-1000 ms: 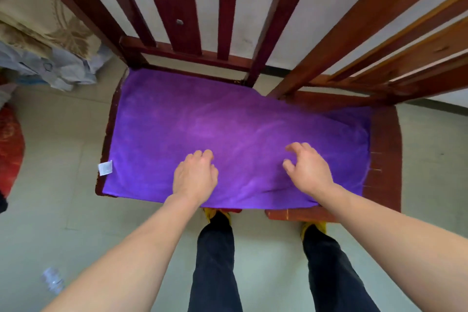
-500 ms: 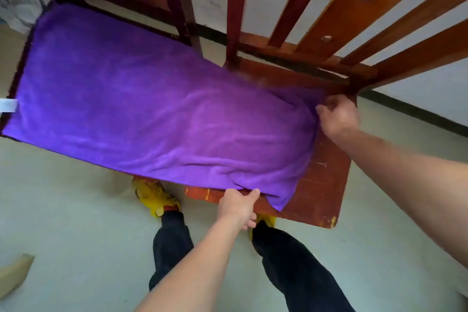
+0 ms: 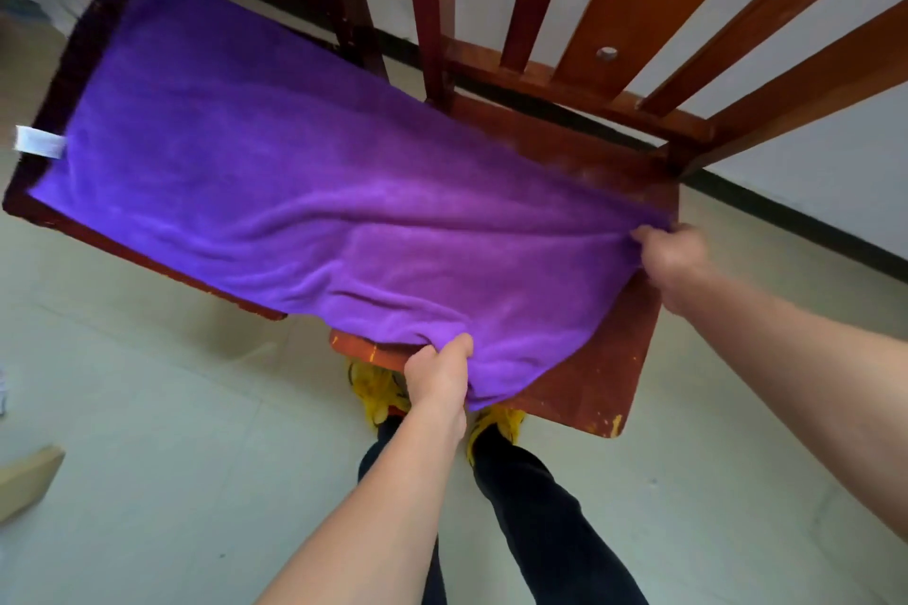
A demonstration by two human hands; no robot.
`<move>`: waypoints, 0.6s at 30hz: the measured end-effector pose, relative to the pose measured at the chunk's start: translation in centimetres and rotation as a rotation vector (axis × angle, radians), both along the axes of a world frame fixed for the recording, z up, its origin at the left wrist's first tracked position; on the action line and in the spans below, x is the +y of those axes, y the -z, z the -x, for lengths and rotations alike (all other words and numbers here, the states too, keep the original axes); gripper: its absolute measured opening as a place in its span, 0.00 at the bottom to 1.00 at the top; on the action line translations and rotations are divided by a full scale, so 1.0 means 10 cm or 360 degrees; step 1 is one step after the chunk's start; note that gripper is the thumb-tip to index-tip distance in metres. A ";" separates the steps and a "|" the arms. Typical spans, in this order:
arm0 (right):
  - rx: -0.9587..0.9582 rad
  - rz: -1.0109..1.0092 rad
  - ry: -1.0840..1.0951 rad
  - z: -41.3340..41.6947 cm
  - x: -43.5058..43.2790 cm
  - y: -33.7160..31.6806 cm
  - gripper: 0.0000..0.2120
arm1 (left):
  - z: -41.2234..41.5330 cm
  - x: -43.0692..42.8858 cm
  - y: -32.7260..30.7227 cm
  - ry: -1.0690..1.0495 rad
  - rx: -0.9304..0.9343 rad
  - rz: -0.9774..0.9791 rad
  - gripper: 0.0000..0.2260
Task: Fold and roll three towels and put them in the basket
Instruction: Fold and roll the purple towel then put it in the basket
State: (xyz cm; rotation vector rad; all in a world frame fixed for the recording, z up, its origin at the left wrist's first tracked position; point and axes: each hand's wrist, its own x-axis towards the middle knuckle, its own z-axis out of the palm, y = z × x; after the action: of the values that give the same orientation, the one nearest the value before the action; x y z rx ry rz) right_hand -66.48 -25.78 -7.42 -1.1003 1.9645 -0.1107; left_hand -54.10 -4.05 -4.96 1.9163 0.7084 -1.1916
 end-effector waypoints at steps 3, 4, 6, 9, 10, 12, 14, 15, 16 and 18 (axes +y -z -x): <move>-0.0125 -0.0236 0.0058 -0.02 -0.01 0.00 0.09 | 0.06 0.13 0.04 -0.0086 0.0164 0.0075 0.07; -0.0183 -0.0267 0.0074 -0.05 -0.04 0.02 0.09 | 0.08 0.16 0.08 -0.0056 0.0246 0.0105 0.07; -0.0236 -0.0245 0.0114 -0.13 -0.10 0.10 0.07 | 0.11 0.23 0.16 -0.0001 0.0414 0.0167 0.05; -0.0187 -0.0018 0.0168 -0.22 -0.19 0.11 0.06 | 0.15 0.31 0.20 -0.0005 0.0549 0.0175 0.07; -0.0146 0.0062 0.0170 -0.22 -0.23 0.07 0.07 | 0.18 0.34 0.19 0.0006 0.0564 0.0151 0.08; -0.0097 0.0184 0.0155 -0.23 -0.36 -0.03 0.07 | 0.26 0.33 0.15 0.0047 0.0613 0.0125 0.11; -0.0114 0.0239 0.0116 -0.22 -0.49 -0.14 0.07 | 0.39 0.26 0.10 0.0095 0.0698 0.0133 0.13; -0.0145 0.0240 0.0084 -0.20 -0.55 -0.17 0.05 | 0.47 0.22 0.11 0.0098 0.0746 0.0142 0.15; -0.0172 0.0211 0.0058 -0.18 -0.58 -0.18 0.04 | 0.54 0.18 0.13 0.0084 0.0774 0.0147 0.17; -0.0230 0.0078 0.0031 -0.14 -0.60 -0.17 0.05 | 0.68 0.13 0.20 0.0033 0.0791 0.0132 0.19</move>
State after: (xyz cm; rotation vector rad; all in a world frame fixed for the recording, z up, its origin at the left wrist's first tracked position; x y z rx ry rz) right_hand -65.03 -31.77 -5.70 -1.0747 1.8519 -0.2432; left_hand -60.87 -2.73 -6.98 1.5705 0.8777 -1.7079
